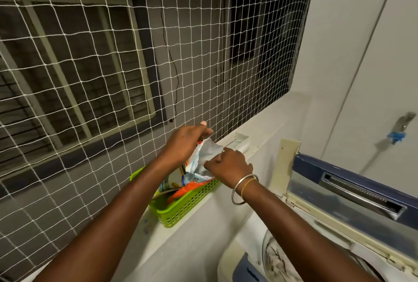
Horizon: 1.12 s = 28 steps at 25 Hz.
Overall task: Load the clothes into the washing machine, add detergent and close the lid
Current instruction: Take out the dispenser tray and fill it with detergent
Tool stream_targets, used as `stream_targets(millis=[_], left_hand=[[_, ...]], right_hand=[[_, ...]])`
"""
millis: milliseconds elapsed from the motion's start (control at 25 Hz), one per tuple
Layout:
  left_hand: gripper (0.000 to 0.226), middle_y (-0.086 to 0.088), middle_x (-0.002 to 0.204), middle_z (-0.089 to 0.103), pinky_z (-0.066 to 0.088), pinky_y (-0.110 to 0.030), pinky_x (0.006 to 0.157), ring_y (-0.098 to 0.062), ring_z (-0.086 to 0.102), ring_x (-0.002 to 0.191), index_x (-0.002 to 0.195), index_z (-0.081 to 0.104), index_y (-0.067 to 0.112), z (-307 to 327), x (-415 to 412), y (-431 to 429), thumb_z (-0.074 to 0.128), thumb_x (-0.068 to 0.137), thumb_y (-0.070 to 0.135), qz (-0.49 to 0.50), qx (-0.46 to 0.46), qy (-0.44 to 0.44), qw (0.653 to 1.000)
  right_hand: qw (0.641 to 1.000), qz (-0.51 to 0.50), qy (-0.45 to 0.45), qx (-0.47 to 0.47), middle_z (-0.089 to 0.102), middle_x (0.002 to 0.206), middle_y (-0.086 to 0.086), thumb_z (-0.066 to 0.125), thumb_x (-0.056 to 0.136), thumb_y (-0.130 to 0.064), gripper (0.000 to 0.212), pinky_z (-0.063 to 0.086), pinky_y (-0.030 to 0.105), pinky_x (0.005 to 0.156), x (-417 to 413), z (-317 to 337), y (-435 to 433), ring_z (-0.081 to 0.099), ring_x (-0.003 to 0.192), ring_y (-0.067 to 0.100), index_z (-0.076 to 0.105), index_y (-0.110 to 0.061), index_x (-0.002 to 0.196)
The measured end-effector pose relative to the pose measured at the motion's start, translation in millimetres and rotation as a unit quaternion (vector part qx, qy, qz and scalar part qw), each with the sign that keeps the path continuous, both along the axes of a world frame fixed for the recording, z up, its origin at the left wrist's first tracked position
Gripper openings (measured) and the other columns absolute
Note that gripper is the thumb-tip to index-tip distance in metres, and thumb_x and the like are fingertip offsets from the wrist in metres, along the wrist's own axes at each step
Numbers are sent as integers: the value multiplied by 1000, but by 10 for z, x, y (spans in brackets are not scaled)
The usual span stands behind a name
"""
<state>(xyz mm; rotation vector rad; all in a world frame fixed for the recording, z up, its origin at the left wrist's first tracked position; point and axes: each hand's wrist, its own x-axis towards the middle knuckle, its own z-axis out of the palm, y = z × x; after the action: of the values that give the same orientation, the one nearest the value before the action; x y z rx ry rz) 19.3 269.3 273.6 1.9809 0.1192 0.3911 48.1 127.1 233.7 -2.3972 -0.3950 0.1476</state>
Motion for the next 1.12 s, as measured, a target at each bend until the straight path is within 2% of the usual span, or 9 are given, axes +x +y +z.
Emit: stream_targets(millis=[120, 280, 360, 440, 600, 720, 840, 1000, 1120], left_hand=[[46, 5, 95, 78, 53, -44, 97, -14, 72, 96, 87, 79, 28, 74, 83, -33, 45, 89, 59, 23, 5, 12, 1000], [56, -3, 87, 74, 53, -46, 91, -29, 69, 91, 82, 72, 21, 321, 240, -283, 42, 84, 69, 70, 18, 14, 997], [50, 0, 82, 67, 48, -35, 80, -24, 64, 85, 78, 62, 18, 455, 310, -536, 44, 93, 62, 84, 14, 7, 996], [35, 5, 88, 63, 48, -37, 88, -23, 62, 92, 86, 60, 27, 538, 403, -847, 44, 97, 57, 78, -14, 3, 997], [59, -5, 144, 53, 40, -49, 109, -30, 51, 130, 142, 51, 20, 492, 698, -1295, 42, 97, 57, 95, -96, 44, 990], [57, -11, 137, 59, 45, -51, 105, -34, 56, 122, 136, 55, 11, 336, 952, -1466, 42, 99, 52, 123, -169, 66, 976], [54, -13, 130, 63, 48, -46, 98, -37, 60, 114, 126, 60, 3, 99, 1135, -1550, 41, 99, 46, 171, -194, 72, 963], [67, -21, 146, 49, 41, -49, 109, -42, 50, 129, 139, 46, 2, -436, 1351, -1527, 44, 93, 51, 237, -262, 95, 931], [65, -29, 158, 24, 19, -43, 120, -39, 20, 149, 149, 28, -8, -629, 1396, -1493, 44, 103, 34, 266, -218, 114, 932]], right_hand=[[990, -3, 31, 137, 61, 63, 4, 62, 68, -53, 40, 54, 42, 79, 86, 106, -96, 60, 71, 25, 63, -15, 58], [960, -36, 64, 271, 70, 81, 20, 68, 87, -31, 31, 44, 22, 63, 216, 359, -332, 54, 63, 15, 76, -1, 81], [946, -62, 86, 307, 70, 85, 15, 67, 89, -33, 32, 42, 21, 64, 331, 438, -440, 56, 70, 16, 75, -2, 84], [932, -95, 122, 326, 73, 96, 14, 66, 88, -37, 31, 42, 28, 71, 481, 477, -538, 59, 81, 21, 72, -7, 87], [898, -134, 200, 367, 67, 89, 7, 59, 89, -38, 28, 38, 31, 71, 721, 460, -747, 53, 79, 22, 66, -11, 96], [886, -149, 217, 381, 64, 90, 8, 55, 92, -35, 25, 37, 33, 74, 868, 418, -894, 53, 78, 22, 63, -12, 94], [872, -161, 218, 408, 61, 97, 9, 52, 96, -29, 23, 37, 27, 63, 1078, 319, -926, 53, 69, 17, 61, -9, 102], [881, -172, 201, 392, 66, 104, 16, 50, 97, -24, 26, 42, 32, 73, 1436, 14, -832, 53, 76, 20, 61, -6, 112], [926, -172, 154, 299, 60, 130, 22, 43, 100, -13, 34, 45, 38, 97, 1710, -244, -672, 60, 109, 30, 58, 2, 127]])
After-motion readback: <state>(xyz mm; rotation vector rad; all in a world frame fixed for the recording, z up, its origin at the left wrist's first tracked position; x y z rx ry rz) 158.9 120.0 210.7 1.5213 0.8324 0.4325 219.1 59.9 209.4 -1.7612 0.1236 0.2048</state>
